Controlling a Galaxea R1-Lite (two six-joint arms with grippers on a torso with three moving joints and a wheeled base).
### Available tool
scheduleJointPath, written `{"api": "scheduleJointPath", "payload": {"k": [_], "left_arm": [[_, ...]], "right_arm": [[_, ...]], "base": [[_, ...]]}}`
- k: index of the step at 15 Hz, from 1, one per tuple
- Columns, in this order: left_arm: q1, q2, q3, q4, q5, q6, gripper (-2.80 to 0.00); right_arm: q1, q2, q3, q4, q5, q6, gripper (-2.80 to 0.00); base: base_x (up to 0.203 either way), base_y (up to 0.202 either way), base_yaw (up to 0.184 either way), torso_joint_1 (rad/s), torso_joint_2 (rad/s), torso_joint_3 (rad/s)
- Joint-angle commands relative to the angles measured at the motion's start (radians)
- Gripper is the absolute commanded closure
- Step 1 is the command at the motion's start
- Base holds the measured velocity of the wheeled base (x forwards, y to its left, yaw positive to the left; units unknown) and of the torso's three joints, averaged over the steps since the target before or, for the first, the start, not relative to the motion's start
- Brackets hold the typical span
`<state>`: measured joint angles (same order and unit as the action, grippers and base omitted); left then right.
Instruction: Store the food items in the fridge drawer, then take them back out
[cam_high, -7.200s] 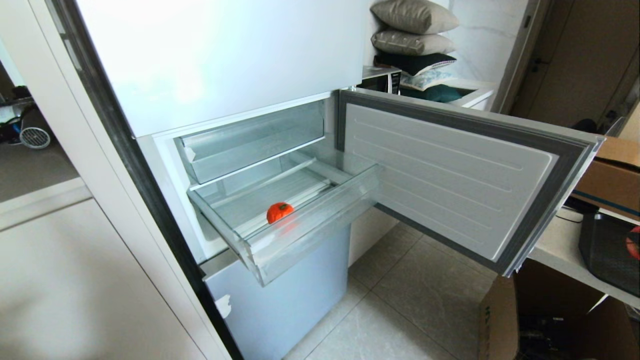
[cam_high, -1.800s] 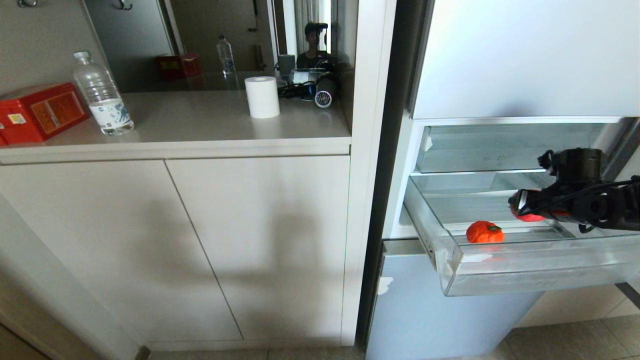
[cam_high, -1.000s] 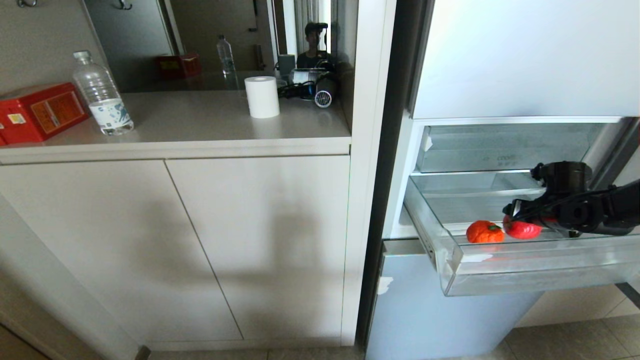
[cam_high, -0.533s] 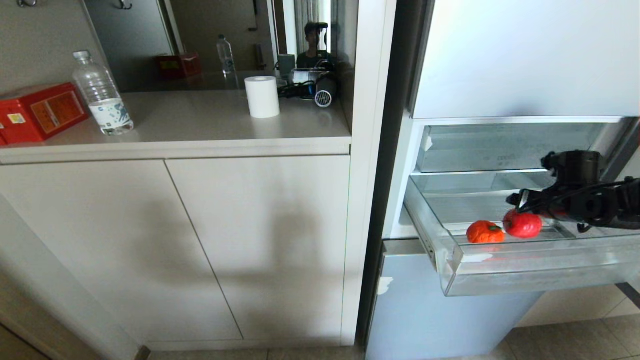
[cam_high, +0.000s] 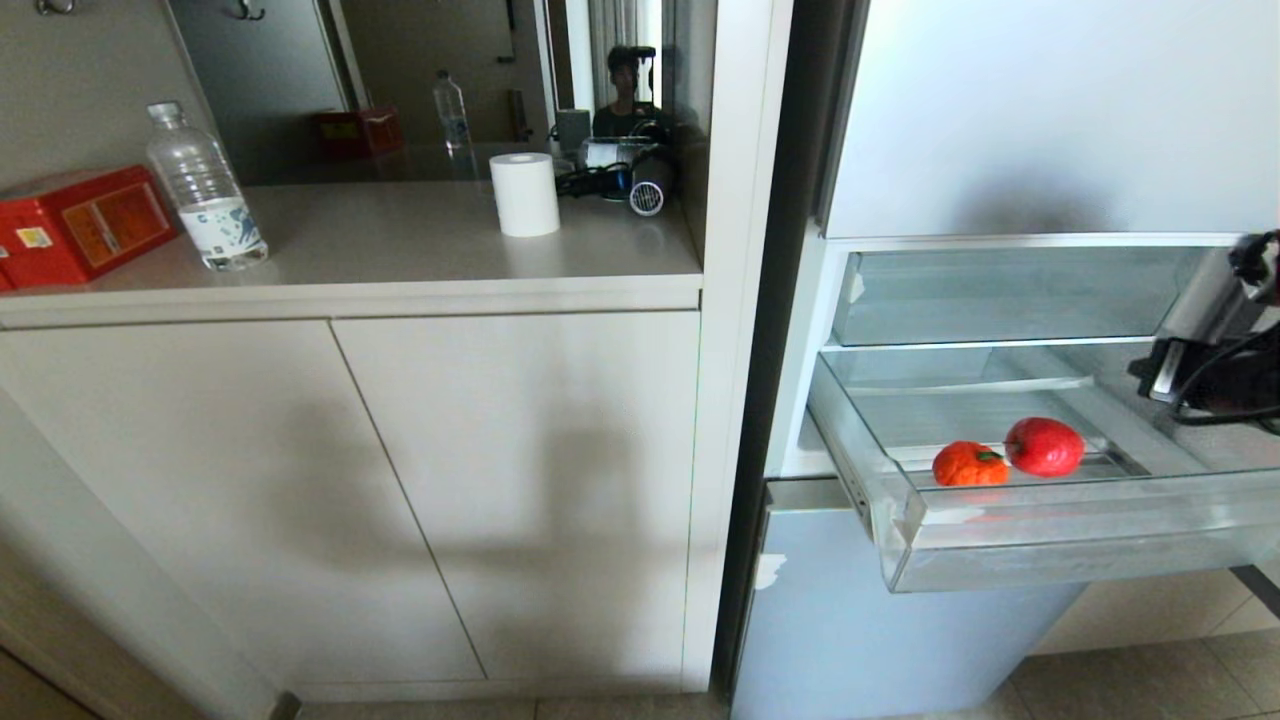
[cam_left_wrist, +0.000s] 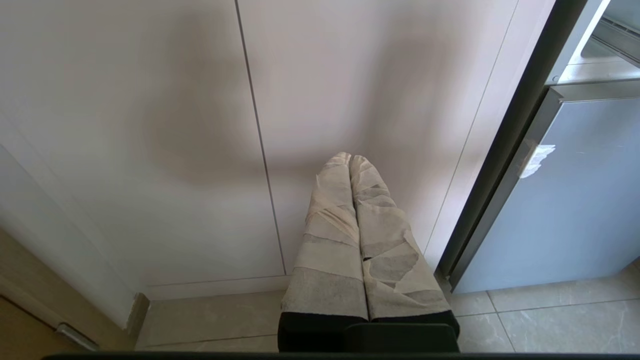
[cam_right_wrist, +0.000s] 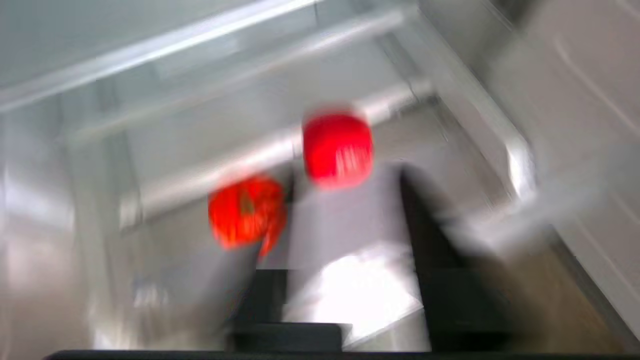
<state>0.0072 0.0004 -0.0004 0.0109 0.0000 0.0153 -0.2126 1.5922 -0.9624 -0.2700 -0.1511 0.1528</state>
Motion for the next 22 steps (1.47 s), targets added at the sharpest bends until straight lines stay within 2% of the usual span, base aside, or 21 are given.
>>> {"api": "scheduleJointPath", "payload": {"k": [1,3,5,7,10,12,16,20,22], "left_arm": [[0.000,0.001,0.000,0.000,0.000,0.000,0.00],[0.000,0.001,0.000,0.000,0.000,0.000,0.00],[0.000,0.001,0.000,0.000,0.000,0.000,0.00],[0.000,0.001,0.000,0.000,0.000,0.000,0.00],[0.000,0.001,0.000,0.000,0.000,0.000,0.00],[0.000,0.001,0.000,0.000,0.000,0.000,0.00],[0.000,0.001,0.000,0.000,0.000,0.000,0.00],[0.000,0.001,0.000,0.000,0.000,0.000,0.00],[0.000,0.001,0.000,0.000,0.000,0.000,0.00]], "right_arm": [[0.000,-0.262,0.166,0.044,-0.001,0.001,0.00],[-0.001,-0.383,0.283,0.206,0.037,0.003,0.00],[-0.001,-0.395,0.299,0.345,0.158,0.001,0.00],[0.001,-0.283,0.279,0.400,0.243,-0.018,0.00],[0.002,-0.071,0.247,0.421,0.329,-0.129,0.00],[0.002,0.063,0.184,0.424,0.356,-0.166,0.00],[0.005,0.249,0.043,0.393,0.375,-0.184,0.00],[0.017,0.367,-0.003,0.152,0.380,-0.178,0.00],[0.019,0.405,-0.042,0.091,0.396,-0.156,0.00]], "base": [[0.000,0.000,0.000,0.000,0.00,0.000],[0.000,0.000,0.000,0.000,0.00,0.000],[0.000,0.000,0.000,0.000,0.00,0.000],[0.000,0.000,0.000,0.000,0.00,0.000],[0.000,0.000,0.000,0.000,0.00,0.000],[0.000,0.000,0.000,0.000,0.00,0.000],[0.000,0.000,0.000,0.000,0.00,0.000],[0.000,0.000,0.000,0.000,0.00,0.000],[0.000,0.000,0.000,0.000,0.00,0.000]]}}
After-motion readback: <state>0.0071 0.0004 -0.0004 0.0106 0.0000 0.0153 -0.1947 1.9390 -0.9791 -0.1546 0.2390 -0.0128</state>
